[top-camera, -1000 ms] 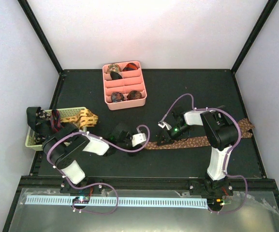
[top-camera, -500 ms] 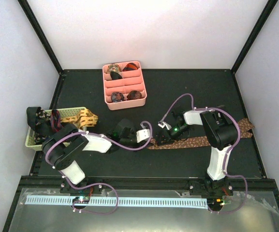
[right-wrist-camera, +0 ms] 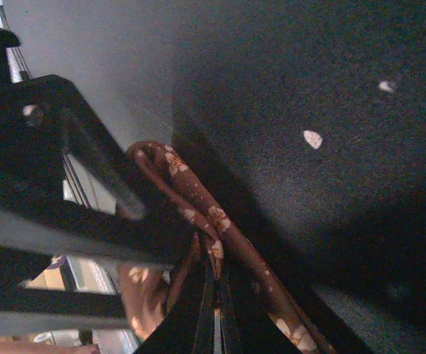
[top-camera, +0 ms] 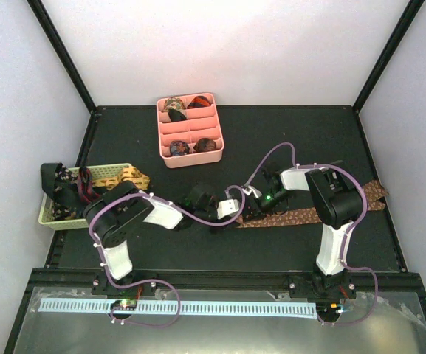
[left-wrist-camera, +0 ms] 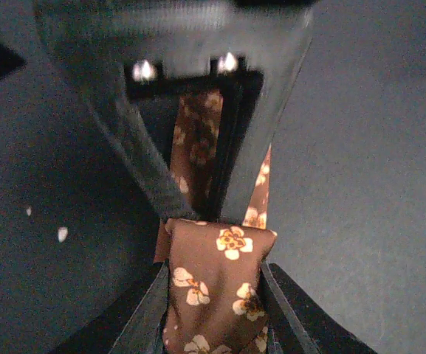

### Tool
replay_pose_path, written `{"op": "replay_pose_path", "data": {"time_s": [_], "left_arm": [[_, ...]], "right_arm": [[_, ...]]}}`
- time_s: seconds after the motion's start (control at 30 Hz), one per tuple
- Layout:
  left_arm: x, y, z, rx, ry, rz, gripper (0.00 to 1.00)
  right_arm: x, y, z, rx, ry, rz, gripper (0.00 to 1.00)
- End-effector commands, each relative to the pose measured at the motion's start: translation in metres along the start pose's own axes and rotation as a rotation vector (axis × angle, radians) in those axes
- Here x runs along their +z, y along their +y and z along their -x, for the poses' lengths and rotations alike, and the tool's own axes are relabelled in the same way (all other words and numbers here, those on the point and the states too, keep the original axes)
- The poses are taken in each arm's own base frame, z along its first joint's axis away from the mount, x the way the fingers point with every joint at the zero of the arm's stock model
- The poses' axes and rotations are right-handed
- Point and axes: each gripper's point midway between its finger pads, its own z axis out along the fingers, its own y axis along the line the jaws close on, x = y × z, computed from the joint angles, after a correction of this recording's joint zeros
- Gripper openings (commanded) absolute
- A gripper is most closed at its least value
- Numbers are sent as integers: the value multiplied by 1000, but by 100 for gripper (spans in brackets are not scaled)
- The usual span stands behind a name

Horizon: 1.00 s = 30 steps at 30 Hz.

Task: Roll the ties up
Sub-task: Roll the tie at the center of the board.

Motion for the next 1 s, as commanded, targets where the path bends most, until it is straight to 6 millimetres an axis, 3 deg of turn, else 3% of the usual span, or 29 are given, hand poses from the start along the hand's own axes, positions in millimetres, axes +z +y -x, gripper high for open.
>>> {"op": "replay_pose_path", "data": {"time_s": [0.0,0.13,0.3,0.47,0.67,0.97], "left_arm": [[4,3,-19,-4,90,15,33],[3,6,-33,-16,153,38,31],[2,6,-46,-44,221,41,29],[2,6,-48,-57,239,40,28],[5,7,-47,-65,242,36,29],[6,8,-46,-72,245,31,30]], "right_arm": [[0,-16,3,-20,-2,-93,2],[-3,-10,4,-32,-7,-78,3],[-17,4,8,-54,-11,-52,15],[-33,16,7,-68,-17,-26,26],[-30,31,9,-55,-33,59,40],[-9,16,4,-41,-13,42,34]]}}
